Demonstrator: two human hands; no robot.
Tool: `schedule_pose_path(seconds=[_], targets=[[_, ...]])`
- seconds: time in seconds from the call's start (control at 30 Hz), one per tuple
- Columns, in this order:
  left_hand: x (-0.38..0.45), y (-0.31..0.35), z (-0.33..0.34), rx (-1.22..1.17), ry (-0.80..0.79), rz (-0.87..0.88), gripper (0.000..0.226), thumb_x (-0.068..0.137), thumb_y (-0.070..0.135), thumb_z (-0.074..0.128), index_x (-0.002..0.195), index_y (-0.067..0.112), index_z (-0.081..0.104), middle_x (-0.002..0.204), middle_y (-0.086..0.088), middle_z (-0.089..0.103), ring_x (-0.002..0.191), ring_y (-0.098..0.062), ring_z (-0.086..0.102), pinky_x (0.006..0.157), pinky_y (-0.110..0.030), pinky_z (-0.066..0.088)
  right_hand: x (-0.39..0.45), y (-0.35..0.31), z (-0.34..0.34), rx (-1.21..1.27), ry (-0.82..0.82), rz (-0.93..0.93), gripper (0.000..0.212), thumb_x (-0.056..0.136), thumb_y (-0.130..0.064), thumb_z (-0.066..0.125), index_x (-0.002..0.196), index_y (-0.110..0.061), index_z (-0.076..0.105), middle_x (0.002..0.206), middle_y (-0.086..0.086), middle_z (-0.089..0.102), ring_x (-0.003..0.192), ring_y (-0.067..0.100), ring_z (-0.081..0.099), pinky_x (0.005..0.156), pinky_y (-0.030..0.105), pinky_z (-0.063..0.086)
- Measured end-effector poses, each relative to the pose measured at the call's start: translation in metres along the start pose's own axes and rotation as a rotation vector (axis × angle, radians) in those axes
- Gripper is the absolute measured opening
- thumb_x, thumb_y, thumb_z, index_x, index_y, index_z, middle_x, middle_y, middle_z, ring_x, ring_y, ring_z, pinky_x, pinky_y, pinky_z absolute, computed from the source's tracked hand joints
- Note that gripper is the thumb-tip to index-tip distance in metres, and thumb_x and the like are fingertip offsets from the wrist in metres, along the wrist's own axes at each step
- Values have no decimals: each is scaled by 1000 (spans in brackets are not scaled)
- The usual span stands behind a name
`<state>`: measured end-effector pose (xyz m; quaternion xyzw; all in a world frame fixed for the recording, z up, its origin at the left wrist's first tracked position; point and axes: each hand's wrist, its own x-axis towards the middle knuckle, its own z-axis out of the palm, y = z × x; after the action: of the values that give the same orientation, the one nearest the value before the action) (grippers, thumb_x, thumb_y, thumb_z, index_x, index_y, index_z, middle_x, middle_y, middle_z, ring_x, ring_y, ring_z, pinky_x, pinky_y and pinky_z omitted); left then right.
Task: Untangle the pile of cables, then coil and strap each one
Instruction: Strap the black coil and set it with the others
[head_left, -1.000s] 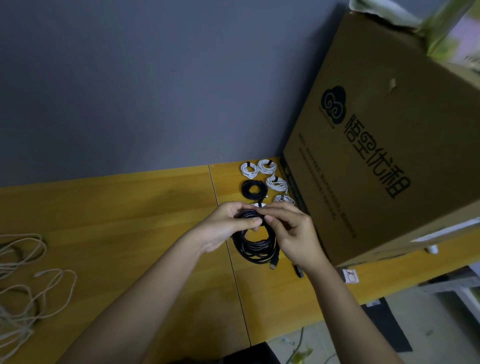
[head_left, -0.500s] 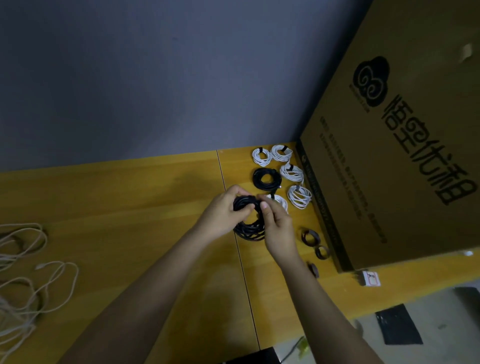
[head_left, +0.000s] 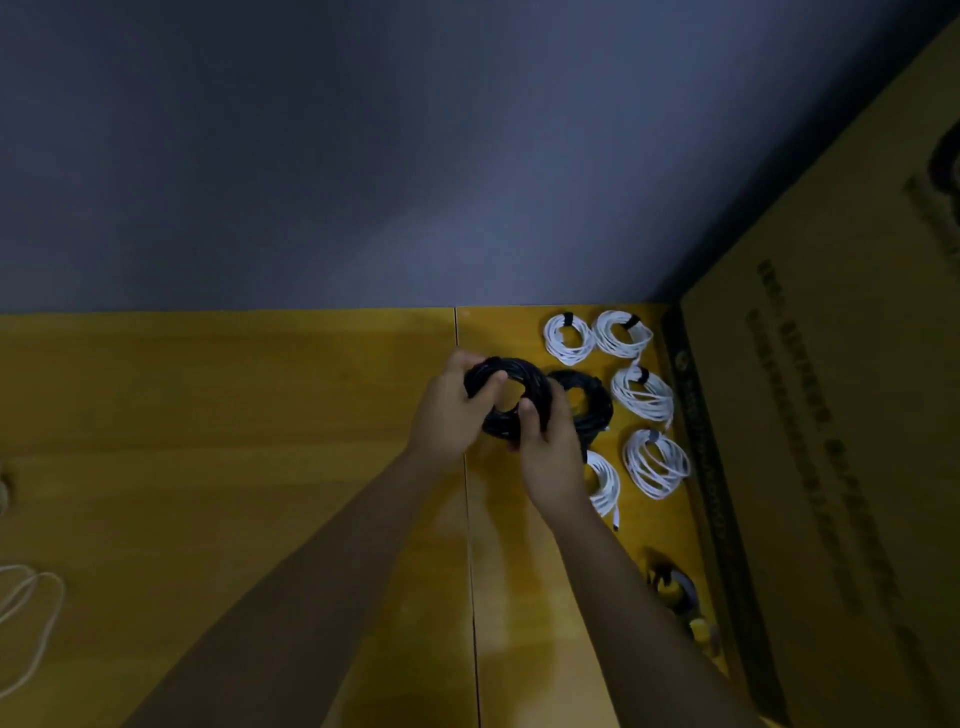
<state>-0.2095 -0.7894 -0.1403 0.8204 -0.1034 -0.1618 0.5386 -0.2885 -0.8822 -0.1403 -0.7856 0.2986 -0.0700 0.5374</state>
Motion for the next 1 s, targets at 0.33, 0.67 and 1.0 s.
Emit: schedule_pose_path(seconds=[0.33,0.67,1.0], targets=[[66,-41,-14,650,30,-77,36,99,31,46,132,15,46,132,-6,53,118,-28,51,93,-39,41,141,10,28,-366,-78,-106,34,102,-15,38,134,-6,42,123,19,57,109,35,55,80,34,44],[49,-41,-39,732,27,-160,31,101,25,41,130,17,47,132,-5,52,121,-27,46,91,-39,41,150,7,11,-990,-37,-298,49,97,-46,45,134,-14,48,140,9,43,124,33,37,96,41,35],[16,-36,-66,907,90,-117,31,102,25,38,128,16,50,128,-6,56,120,-28,50,97,-39,36,98,2,19,-817,-83,-357,52,96,-39,50,140,-11,44,148,9,36,138,30,27,112,43,25]])
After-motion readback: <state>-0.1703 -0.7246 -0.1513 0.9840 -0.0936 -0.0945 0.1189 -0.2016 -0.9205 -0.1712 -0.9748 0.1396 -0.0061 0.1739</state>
